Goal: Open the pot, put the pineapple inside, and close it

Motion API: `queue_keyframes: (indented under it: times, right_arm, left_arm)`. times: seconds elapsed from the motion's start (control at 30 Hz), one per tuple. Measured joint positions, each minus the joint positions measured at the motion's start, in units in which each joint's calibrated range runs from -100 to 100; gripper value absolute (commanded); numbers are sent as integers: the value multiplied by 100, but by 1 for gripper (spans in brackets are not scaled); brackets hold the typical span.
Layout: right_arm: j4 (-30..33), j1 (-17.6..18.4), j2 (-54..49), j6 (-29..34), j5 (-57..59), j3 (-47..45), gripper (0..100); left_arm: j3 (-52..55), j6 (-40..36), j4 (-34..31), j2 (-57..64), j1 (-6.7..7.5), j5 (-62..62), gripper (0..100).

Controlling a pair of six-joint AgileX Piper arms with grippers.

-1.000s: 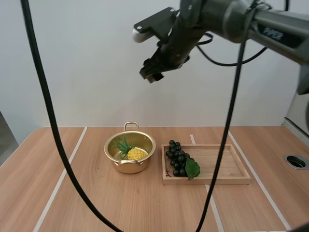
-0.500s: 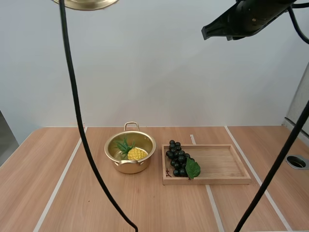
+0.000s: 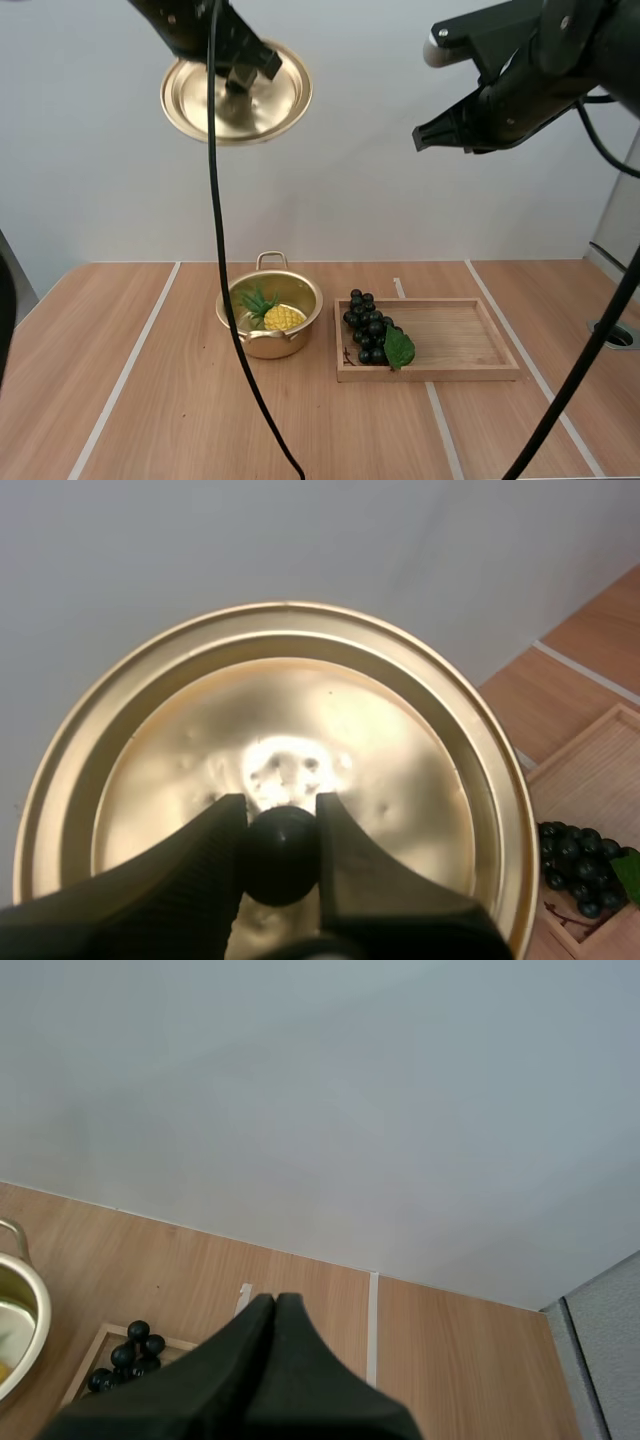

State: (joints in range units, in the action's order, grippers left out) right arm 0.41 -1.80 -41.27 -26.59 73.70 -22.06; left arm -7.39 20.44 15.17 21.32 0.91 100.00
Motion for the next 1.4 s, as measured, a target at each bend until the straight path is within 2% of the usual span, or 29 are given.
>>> queue_keyframes:
  times: [0.13,0.33,0.53,0.83,1.4]
  right_arm:
    - [38,-45,0,20,-408,-460,0]
    - [38,-322,0,69,-1278,-1245,0]
    - [41,-517,0,80,-2090,-2018,0]
    - [91,-533,0,80,-2792,-2730,0]
    - [166,-533,124,80,-2996,-2930,0]
  left_arm:
    - [910,104,100,-111,0,-82,0]
    - [2146,323,330,-296,0,-1250,0]
    - [2858,481,433,-738,0,-1973,0]
    - [3317,629,589,-1350,0,-2493,0]
    - [3661,969,1149,-1858,0,-2849,0]
